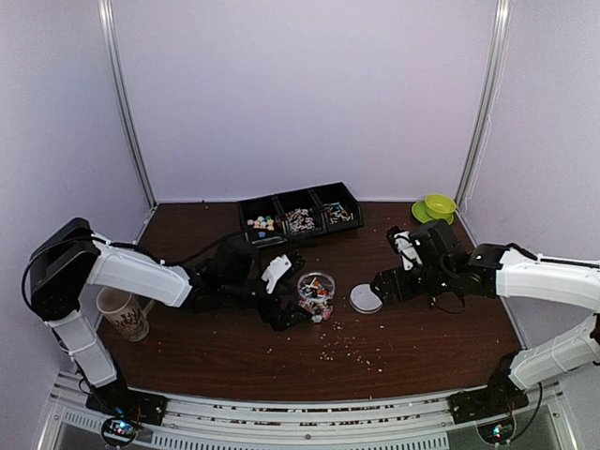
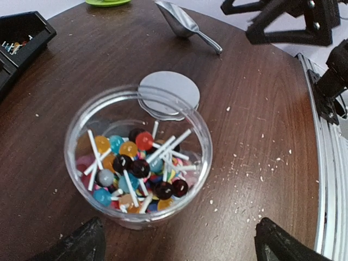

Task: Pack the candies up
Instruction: Hold the packing box at the center of the board.

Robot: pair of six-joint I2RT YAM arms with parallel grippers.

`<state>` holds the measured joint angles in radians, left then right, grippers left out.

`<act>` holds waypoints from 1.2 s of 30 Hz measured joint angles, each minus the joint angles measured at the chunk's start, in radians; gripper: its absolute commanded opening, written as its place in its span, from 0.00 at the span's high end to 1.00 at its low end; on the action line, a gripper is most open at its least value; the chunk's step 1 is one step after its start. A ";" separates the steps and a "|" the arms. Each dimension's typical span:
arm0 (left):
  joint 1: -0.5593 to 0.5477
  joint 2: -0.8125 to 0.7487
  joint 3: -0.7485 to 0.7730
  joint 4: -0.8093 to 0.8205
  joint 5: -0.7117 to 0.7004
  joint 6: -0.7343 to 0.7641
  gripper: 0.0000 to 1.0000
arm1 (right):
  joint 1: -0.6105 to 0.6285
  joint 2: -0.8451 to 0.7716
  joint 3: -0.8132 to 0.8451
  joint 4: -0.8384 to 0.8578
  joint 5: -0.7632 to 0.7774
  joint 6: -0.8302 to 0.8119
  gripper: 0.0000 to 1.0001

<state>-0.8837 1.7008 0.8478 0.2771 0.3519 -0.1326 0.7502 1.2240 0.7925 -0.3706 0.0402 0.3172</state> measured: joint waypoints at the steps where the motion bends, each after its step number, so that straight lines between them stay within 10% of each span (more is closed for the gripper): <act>1: 0.003 0.018 -0.033 0.063 0.020 0.005 0.02 | -0.006 0.000 0.000 0.000 -0.003 0.000 0.00; 15: 0.008 0.176 -0.141 0.481 0.084 0.071 0.02 | -0.029 -0.020 0.000 -0.005 -0.032 0.002 0.00; 36: 0.053 0.411 -0.023 0.673 0.139 0.075 0.02 | -0.046 0.016 0.003 -0.023 -0.045 -0.008 0.00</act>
<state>-0.8307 2.1120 0.8253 0.9504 0.4911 -0.0574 0.7040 1.2396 0.7952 -0.3935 -0.0051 0.3096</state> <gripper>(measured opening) 0.979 0.995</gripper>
